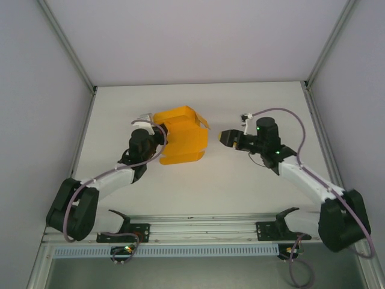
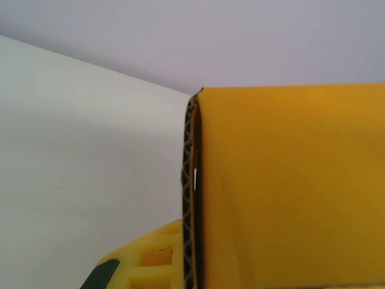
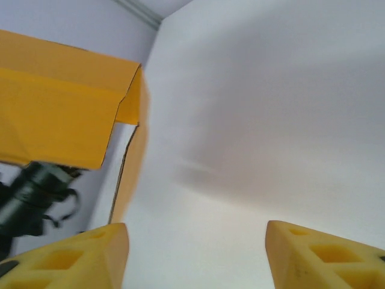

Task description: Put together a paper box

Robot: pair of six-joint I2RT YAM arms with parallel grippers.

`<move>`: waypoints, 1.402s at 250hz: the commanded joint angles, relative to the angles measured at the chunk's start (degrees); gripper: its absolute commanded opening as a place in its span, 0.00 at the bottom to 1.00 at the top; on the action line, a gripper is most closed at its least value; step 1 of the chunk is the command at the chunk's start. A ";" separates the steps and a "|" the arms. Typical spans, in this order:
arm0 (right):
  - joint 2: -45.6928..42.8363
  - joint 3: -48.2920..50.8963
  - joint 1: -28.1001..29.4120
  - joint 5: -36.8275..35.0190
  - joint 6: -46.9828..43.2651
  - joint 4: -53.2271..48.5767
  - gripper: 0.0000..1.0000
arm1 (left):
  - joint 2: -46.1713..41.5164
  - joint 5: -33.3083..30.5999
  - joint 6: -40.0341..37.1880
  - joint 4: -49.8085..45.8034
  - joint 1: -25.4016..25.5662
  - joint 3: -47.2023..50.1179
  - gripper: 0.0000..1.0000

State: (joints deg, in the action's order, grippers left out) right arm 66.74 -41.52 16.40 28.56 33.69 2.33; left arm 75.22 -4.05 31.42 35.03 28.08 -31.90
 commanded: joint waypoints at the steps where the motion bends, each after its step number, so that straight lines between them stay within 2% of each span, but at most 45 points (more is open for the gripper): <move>1: -3.41 -1.42 -3.13 -8.85 -13.18 -15.94 0.60 | -2.15 0.95 -4.83 -7.42 -0.13 -0.97 0.00; 22: -2.45 -4.67 -3.53 -7.39 -17.80 -14.59 0.59 | -2.07 3.29 -5.84 -9.73 0.20 -1.97 0.00; 44: 1.18 -8.25 -3.11 0.75 -20.24 -10.63 0.63 | -1.19 3.40 -6.45 -11.36 0.94 -2.79 0.00; 68: 6.17 -12.35 -1.24 7.64 -23.90 -9.78 0.60 | -0.14 2.65 -6.53 -11.30 1.19 -2.93 0.00; 96: 11.72 -17.90 2.75 5.87 -31.20 -16.28 0.60 | 0.46 3.83 -6.22 -11.47 1.32 -3.58 0.00; 123: 16.84 -21.63 4.42 4.91 -32.99 -19.73 0.59 | 0.39 3.77 -6.68 -12.40 1.38 -3.90 0.00; 141: 18.83 -22.96 5.26 6.67 -34.29 -20.60 0.54 | 0.04 2.98 -6.91 -13.53 1.37 -4.06 0.00; 192: 21.97 -25.63 8.13 10.26 -36.66 -19.28 0.55 | 0.09 2.53 -6.78 -13.80 1.46 -3.78 0.00; 256: 24.30 -28.62 10.45 0.66 -37.23 -17.02 0.55 | -0.33 2.00 -7.43 -15.14 2.53 -4.34 0.00; 305: 25.45 -30.12 13.85 -0.73 -41.41 -18.02 0.56 | -0.72 1.02 -7.12 -17.80 3.15 -5.50 0.00; 351: 25.98 -30.20 16.66 -15.34 -40.48 -16.48 0.57 | -1.26 1.25 -7.93 -18.37 4.17 -5.88 0.00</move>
State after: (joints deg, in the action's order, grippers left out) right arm 91.53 -70.72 31.33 23.86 -6.26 -15.68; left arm 75.57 -3.88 25.39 17.54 30.74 -35.90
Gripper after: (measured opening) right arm 0.569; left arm 0.067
